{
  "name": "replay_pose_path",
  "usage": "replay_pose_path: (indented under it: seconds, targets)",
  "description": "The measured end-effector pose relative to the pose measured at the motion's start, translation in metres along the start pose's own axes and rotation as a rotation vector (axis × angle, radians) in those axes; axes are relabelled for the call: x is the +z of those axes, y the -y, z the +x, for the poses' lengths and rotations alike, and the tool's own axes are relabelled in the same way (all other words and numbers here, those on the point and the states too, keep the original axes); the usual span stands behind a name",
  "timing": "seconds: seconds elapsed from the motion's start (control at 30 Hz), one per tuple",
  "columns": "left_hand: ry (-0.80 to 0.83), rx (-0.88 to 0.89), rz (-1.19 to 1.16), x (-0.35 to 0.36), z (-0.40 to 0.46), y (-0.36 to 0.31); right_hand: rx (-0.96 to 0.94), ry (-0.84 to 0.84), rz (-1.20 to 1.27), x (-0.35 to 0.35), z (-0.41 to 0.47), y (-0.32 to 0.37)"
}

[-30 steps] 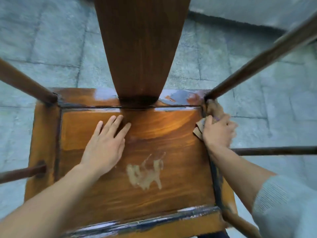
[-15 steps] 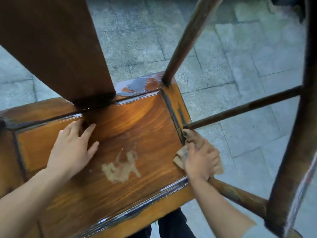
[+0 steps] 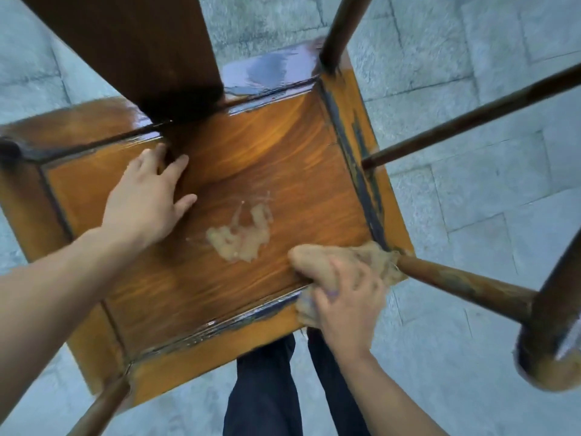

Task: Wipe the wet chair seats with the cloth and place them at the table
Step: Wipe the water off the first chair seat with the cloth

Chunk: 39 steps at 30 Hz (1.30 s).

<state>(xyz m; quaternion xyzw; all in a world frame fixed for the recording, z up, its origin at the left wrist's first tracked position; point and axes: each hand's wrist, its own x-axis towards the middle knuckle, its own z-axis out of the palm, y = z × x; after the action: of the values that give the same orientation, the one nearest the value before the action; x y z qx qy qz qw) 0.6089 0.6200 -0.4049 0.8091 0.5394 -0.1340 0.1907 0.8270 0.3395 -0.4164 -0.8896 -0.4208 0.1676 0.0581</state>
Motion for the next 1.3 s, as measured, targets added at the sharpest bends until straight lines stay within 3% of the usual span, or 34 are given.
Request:
replay_pose_path:
  seconds: [0.13,0.2,0.27,0.37,0.5,0.6,0.67,0.73,0.8,0.93,0.97,1.0,1.03,1.1,1.13,1.2,1.27,1.3]
  targets:
    - [-0.05,0.079,-0.018,0.005,-0.006,0.006,0.561,-0.201,0.113,0.014,0.029,0.043]
    - [-0.053,0.065,-0.091,0.01,-0.009,0.015,0.615,-0.241,0.169,0.021,0.055,0.069]
    - [-0.063,0.057,-0.159,0.016,-0.016,0.022,0.525,-0.263,0.119,0.017,0.085,0.09]
    - [-0.109,0.03,-0.199,0.021,-0.028,0.035,0.108,-0.199,-0.036,0.018,0.113,0.136]
    - [-0.19,-0.174,-0.389,0.027,-0.053,0.044,-0.344,0.052,-0.051,0.037,0.077,0.19]
    - [-0.228,-0.316,-0.587,0.031,-0.075,0.039,-0.952,0.355,-0.139,0.035,0.021,0.17]
    - [-0.235,-0.367,-0.659,0.036,-0.089,0.038,-1.414,0.545,-0.299,0.025,0.032,0.133]
    - [-0.236,-0.376,-0.695,0.043,-0.101,0.037,-1.559,0.596,-0.375,0.011,0.072,0.108]
    - [-0.256,-0.392,-0.736,0.051,-0.11,0.036,-1.326,0.467,-0.329,0.002,0.114,0.11]
    - [-0.358,-0.55,-0.905,0.057,-0.129,0.023,-0.307,0.038,-0.083,0.031,0.129,0.195]
    - [-0.416,-0.642,-0.965,0.056,-0.134,0.019,-0.202,0.029,-0.073,0.041,0.113,0.219]
    - [-0.495,-0.761,-1.025,0.055,-0.143,0.016,-0.238,0.04,-0.078,0.051,0.09,0.237]
    - [-0.587,-0.867,-1.095,0.053,-0.15,0.015,-0.383,0.05,-0.082,0.061,0.065,0.245]
    - [-0.736,-1.001,-1.213,0.054,-0.17,0.016,-0.856,0.145,-0.102,0.071,0.007,0.235]
    - [-0.737,-1.031,-1.2,0.058,-0.181,0.016,-1.088,0.221,-0.108,0.072,-0.02,0.219]
    - [-0.516,-0.991,-0.921,0.072,-0.203,0.009,-1.382,0.357,-0.113,0.069,-0.055,0.174]
    - [-0.195,-0.792,-0.559,0.092,-0.223,-0.009,-1.456,0.459,-0.136,0.058,-0.06,0.124]
    - [-0.105,-0.697,-0.492,0.101,-0.229,-0.016,-1.441,0.475,-0.149,0.052,-0.054,0.099]
